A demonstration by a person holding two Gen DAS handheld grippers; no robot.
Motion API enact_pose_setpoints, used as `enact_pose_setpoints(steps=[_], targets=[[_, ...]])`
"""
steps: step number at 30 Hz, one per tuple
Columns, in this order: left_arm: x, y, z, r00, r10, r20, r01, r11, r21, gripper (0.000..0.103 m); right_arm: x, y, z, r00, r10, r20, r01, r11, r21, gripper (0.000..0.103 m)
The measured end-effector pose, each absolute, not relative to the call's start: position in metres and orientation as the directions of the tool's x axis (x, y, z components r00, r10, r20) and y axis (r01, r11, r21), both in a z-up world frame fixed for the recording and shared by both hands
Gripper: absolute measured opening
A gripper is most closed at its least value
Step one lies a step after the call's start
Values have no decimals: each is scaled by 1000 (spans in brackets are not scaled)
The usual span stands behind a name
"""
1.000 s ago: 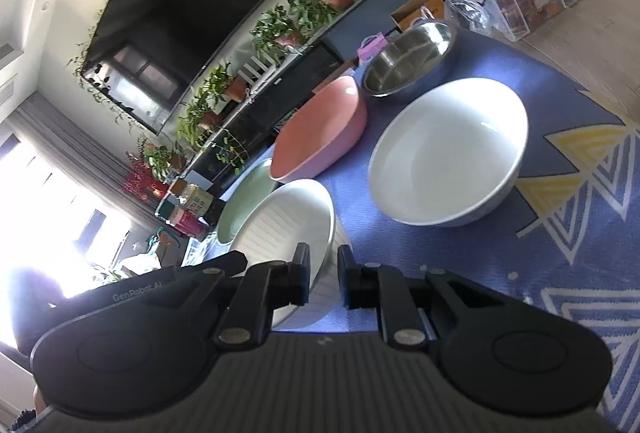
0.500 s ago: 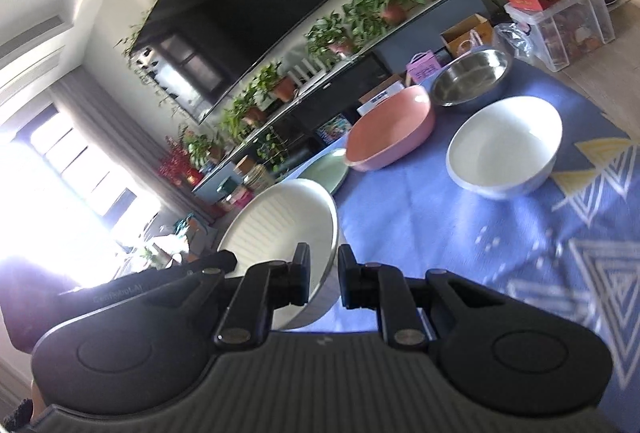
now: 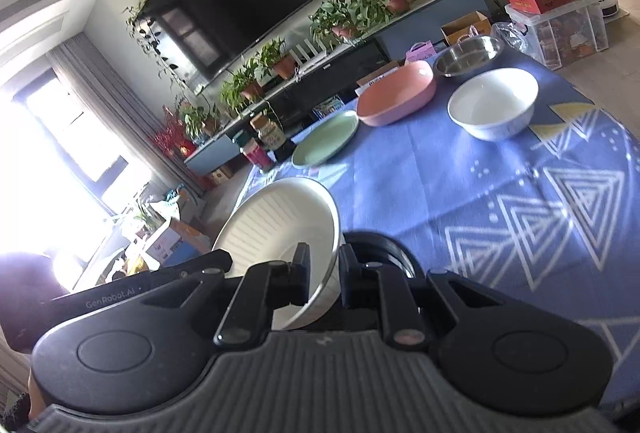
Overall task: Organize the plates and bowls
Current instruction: 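Lift the white ribbed bowl and lower it into the black bowl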
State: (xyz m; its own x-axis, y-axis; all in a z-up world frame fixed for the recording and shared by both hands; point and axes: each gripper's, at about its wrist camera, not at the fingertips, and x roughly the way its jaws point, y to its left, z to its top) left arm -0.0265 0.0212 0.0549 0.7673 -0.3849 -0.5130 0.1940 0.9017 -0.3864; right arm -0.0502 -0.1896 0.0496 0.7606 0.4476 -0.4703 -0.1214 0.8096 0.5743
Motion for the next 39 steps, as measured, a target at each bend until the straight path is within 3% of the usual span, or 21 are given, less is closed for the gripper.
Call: enact_pose_setpoints(steps=[28, 32, 34, 36, 39], targets=[[-38, 12, 16, 700, -396, -595, 191, 906, -378, 13, -66, -178, 21, 698, 395, -598, -57, 862, 504, 29], [-37, 15, 16, 698, -406, -589, 193, 900, -391, 21, -65, -176, 21, 690, 405, -600, -61, 859, 509, 30], [-37, 17, 19, 705, -406, -581, 193, 899, -394, 28, -64, -177, 21, 691, 413, -593, -61, 851, 521, 39], [-38, 19, 22, 713, -409, -569, 193, 895, -402, 38, -65, -178, 22, 703, 410, -581, -64, 851, 522, 59], [-38, 20, 26, 721, -403, -564, 196, 899, -393, 38, -67, -179, 26, 708, 420, -568, -77, 846, 528, 65]])
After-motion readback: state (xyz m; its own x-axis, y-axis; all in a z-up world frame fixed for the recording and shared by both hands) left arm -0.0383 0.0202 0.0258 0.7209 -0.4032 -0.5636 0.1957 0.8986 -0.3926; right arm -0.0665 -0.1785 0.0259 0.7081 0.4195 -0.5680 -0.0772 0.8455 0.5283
